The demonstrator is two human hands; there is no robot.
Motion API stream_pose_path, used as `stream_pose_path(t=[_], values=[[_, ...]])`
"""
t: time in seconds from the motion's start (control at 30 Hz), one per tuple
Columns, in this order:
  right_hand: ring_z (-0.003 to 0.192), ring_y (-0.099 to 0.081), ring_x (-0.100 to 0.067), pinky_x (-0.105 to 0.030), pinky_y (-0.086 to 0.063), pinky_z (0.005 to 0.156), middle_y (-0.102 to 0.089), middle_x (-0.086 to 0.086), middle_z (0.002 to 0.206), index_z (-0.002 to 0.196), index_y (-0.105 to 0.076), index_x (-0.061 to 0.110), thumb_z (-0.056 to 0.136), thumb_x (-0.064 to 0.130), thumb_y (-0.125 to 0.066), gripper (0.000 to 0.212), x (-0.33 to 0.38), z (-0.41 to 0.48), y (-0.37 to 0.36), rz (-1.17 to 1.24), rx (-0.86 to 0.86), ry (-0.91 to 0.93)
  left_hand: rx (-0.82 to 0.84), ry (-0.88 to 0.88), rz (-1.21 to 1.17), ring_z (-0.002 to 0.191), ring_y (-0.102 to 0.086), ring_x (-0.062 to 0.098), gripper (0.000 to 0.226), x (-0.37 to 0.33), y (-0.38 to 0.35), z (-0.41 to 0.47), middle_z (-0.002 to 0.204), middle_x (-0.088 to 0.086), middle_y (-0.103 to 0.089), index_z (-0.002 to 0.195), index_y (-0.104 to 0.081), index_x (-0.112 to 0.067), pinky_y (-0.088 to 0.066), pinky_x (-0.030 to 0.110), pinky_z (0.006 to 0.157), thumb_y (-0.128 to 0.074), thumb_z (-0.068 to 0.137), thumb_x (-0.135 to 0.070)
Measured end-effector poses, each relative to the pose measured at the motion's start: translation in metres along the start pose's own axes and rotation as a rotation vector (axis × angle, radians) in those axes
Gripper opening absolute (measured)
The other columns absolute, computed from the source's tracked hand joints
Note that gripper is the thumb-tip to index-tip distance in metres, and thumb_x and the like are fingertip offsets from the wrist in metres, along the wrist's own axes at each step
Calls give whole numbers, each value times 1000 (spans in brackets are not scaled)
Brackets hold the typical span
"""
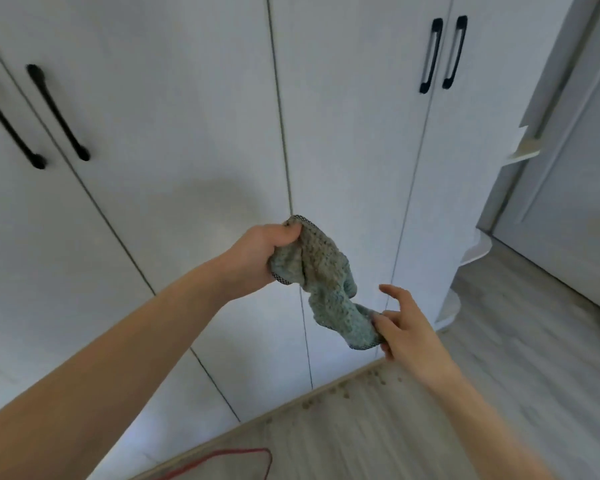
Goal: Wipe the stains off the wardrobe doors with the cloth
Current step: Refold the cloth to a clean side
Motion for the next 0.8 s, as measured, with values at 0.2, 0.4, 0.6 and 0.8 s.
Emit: stream_pose_path(t=[0.2, 0.4, 0.6, 0.8], values=[[69, -61, -10, -24, -56, 62, -69, 3, 79, 117, -68, 21, 97, -6, -44, 42, -47, 14, 146, 127, -367, -55, 71, 90, -136, 101, -64, 27, 30, 3, -107, 99, 111, 13, -68, 114, -65, -3, -50, 42, 91, -59, 88, -15], [95, -68, -22, -36, -59, 85, -74, -6, 102, 119, -65, 15, 102, -8, -39, 39, -70, 27, 267, 503, -627, 81, 220, 43, 128, 78, -56, 17, 48, 1, -211, 189, 84, 3, -61, 98, -66, -15, -48, 26, 64, -41, 60, -1], [104, -70, -26, -44, -56, 90, -73, -9, 113, 129, -61, 25, 74, 61, -78, 68, -92, 77, 352, 484, -448, 33, 398, -24, 270, 71, -64, 9, 44, 0, -310, 281, 76, -6, -66, 102, -61, -18, -52, 27, 60, -39, 78, 12], [95, -73, -24, -34, -60, 72, -75, -4, 103, 132, -56, 28, 60, 65, -83, 86, -107, 156, 423, 214, -266, -106, 532, -90, 392, 70, -57, 6, 37, -16, -421, 397, 75, -8, -56, 107, -57, -19, -45, 20, 61, -44, 85, 8]])
Point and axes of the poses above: each hand's wrist, its own z-axis towards the middle knuckle, its own y-axis out of the back of the hand, x = y × z, the point moved 4 cm from there along z, towards the middle knuckle
